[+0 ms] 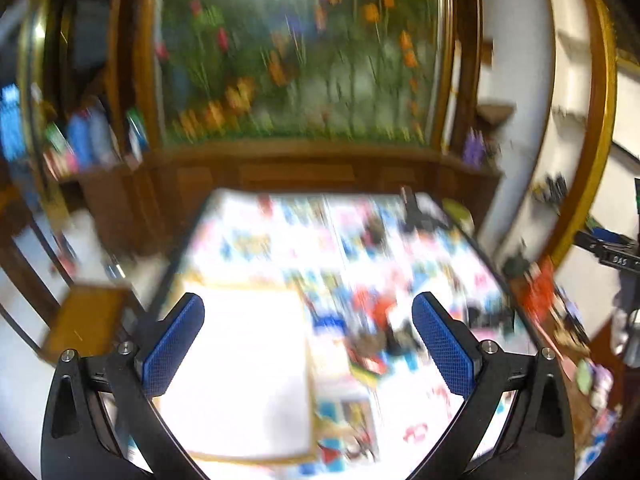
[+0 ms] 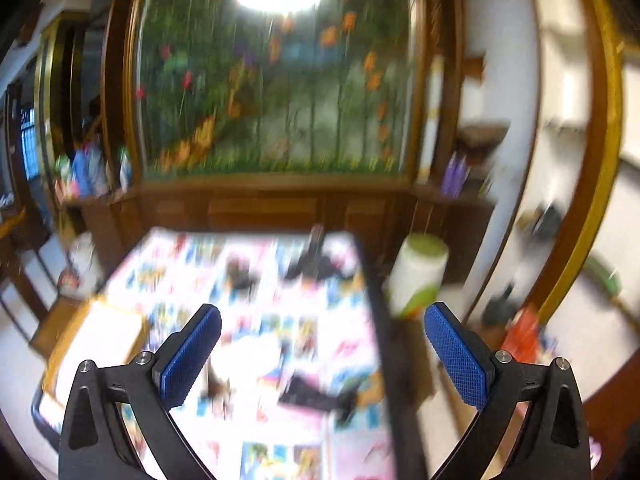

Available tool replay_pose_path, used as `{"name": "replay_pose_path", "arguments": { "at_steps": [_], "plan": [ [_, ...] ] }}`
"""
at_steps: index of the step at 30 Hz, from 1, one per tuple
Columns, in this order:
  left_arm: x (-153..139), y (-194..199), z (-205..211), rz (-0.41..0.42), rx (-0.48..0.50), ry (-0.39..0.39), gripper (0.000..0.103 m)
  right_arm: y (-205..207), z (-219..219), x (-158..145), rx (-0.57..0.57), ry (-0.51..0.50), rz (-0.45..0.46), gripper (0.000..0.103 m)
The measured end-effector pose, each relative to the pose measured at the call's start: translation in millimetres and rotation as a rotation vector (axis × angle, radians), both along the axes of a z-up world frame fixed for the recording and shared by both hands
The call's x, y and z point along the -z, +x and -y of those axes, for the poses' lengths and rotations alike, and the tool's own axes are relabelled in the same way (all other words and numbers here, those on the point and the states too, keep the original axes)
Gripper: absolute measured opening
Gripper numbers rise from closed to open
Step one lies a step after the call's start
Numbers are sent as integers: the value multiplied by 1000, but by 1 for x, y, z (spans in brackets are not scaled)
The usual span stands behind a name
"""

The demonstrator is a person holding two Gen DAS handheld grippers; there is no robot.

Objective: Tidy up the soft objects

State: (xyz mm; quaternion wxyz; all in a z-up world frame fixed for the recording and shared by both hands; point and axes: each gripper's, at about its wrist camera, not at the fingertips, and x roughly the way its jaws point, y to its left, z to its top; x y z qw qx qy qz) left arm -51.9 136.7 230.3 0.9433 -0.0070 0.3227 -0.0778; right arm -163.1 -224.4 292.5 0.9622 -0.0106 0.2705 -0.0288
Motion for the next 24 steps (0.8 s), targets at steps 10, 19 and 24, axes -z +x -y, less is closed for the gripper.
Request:
{"name": "replay_pose_path", "arguments": {
  "at_steps": [10, 19, 24],
  "plan": [
    [112, 68, 57, -238, 70, -78, 90, 84, -75, 129, -272, 231, -320, 89],
    [162, 135, 70, -357, 101, -144, 90, 143, -99, 173, -396, 338, -391, 88],
    [190, 155, 79, -433, 132, -175, 49, 179, -94, 227, -403, 338, -411, 84]
  ]
}}
